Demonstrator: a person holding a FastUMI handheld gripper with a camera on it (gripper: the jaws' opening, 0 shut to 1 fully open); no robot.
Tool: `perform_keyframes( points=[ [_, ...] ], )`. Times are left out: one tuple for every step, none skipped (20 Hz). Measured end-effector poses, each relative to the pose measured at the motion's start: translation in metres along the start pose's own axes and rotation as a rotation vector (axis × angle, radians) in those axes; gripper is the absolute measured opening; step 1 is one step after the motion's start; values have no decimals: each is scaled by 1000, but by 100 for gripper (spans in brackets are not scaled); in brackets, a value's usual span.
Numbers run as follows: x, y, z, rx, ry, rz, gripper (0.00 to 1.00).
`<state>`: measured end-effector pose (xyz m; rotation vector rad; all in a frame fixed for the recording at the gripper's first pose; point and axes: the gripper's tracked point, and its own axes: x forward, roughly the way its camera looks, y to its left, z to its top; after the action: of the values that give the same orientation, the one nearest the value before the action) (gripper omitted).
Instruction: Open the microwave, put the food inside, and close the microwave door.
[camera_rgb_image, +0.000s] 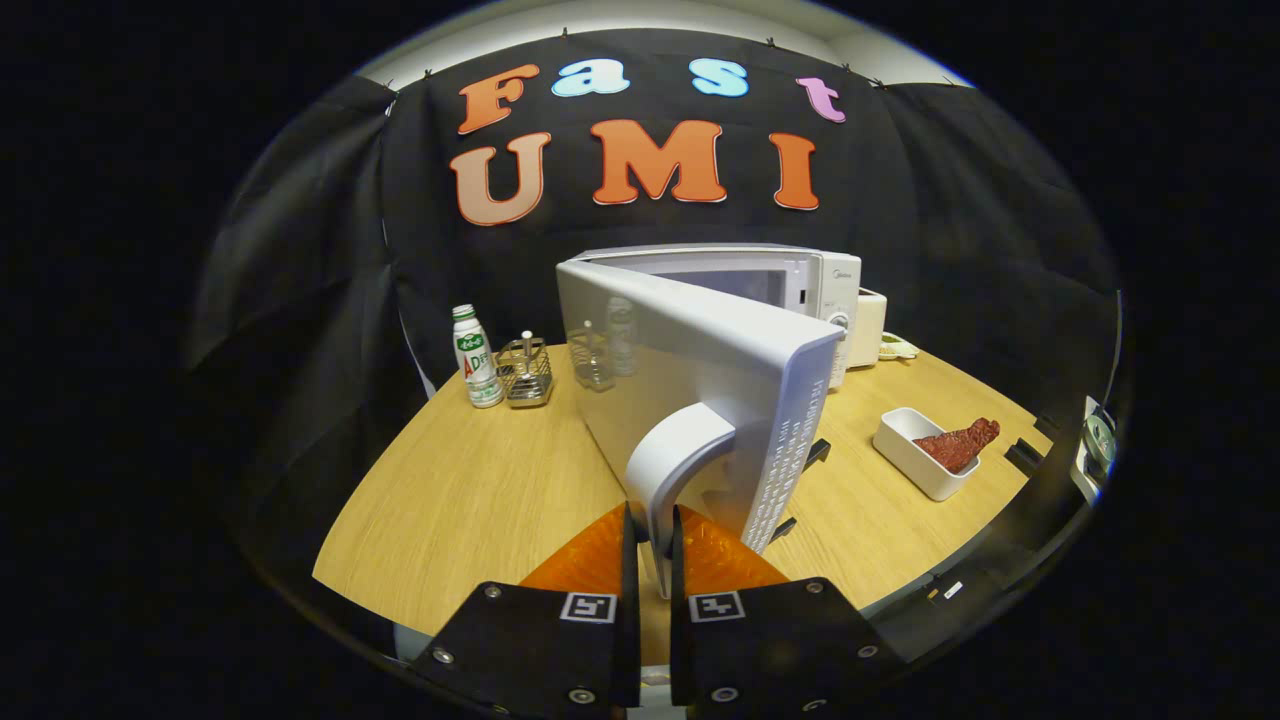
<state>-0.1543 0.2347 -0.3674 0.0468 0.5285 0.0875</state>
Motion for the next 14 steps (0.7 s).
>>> perform_keyframes(
  points=[
    [-5,16,-2,2,12,23,13],
    [-12,33,-5,6,15,56,13],
    [-20,50,-4,0,14,88,13],
    [-26,61,-4,-15,9,111,12],
    [-33,71,-3,-29,4,134,12],
    [-39,83,-1,-43,-4,167,13],
    [-43,93,-2,-59,-5,197,12],
    [-46,101,-5,-67,5,225,12],
    [-51,107,-7,-59,17,260,12],
    [-56,111,-9,-42,26,282,12],
    [-60,111,-5,-27,27,301,12],
    [-65,112,2,-15,25,320,12],
    [-71,113,6,-4,17,338,14],
    [-75,112,11,-4,12,349,16]
  ],
)
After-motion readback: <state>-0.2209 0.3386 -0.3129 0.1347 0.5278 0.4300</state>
